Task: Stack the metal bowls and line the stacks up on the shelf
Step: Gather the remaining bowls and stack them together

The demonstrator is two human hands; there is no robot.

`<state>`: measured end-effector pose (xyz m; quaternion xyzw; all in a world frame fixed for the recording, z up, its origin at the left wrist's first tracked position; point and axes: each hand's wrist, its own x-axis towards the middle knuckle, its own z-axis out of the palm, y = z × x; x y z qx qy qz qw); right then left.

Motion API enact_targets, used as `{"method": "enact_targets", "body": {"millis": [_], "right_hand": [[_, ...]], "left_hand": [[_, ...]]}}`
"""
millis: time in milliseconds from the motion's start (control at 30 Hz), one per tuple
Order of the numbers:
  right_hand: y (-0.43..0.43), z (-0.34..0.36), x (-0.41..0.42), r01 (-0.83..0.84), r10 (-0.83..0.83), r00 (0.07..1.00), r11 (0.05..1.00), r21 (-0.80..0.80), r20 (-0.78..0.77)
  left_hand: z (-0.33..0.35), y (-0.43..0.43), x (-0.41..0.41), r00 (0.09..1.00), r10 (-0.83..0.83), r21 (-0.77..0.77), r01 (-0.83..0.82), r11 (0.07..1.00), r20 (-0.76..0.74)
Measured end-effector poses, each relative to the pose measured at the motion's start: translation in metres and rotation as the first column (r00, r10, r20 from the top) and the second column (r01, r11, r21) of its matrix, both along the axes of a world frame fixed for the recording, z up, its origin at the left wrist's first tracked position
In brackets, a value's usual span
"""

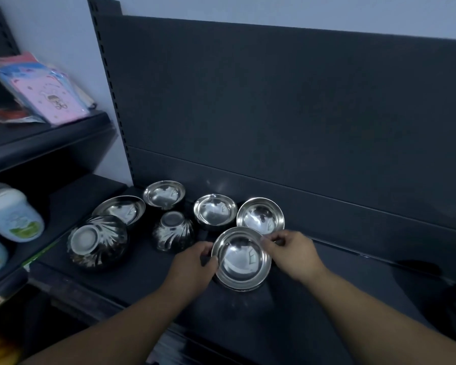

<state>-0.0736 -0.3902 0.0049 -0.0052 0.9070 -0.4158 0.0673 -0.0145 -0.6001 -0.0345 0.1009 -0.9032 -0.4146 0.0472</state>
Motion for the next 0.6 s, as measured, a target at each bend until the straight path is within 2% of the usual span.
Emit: {"method": "enact_targets", "body": {"millis": [133,233,333,467,600], "right_hand": [[0.003,-0.006,-0.023,0.155,-0.155,0.988,0.987,-0.033,-0.008],[0.008,-0.017,-0.045,0.243,-0.241,0.969,0.970,-0.033,0.053],[0.009,-0.031,-0.060,0.240,-0.237,0.965,0.971,-0.017,0.115],[0.006,-0.045,-0.072,0.252,-0.234,0.954,0.965,-0.079,0.187],[0.005,-0.048,-0.072,0.286,-0.253,0.948,0.944,-0.163,0.195]], "left_hand": [[-0.004,0.000,0.000,1.000,0.028,0.065,-0.028,0.998,-0.007],[-0.007,0.001,0.001,0.998,0.052,0.066,-0.050,0.997,-0.030],[-0.005,0.002,0.003,0.998,0.062,0.077,-0.060,0.995,-0.023],[-0.002,-0.001,0.005,0.995,0.087,0.046,-0.086,0.995,-0.038],[-0.005,-0.017,-0.002,0.974,0.168,-0.070,-0.180,0.981,-0.150]]}}
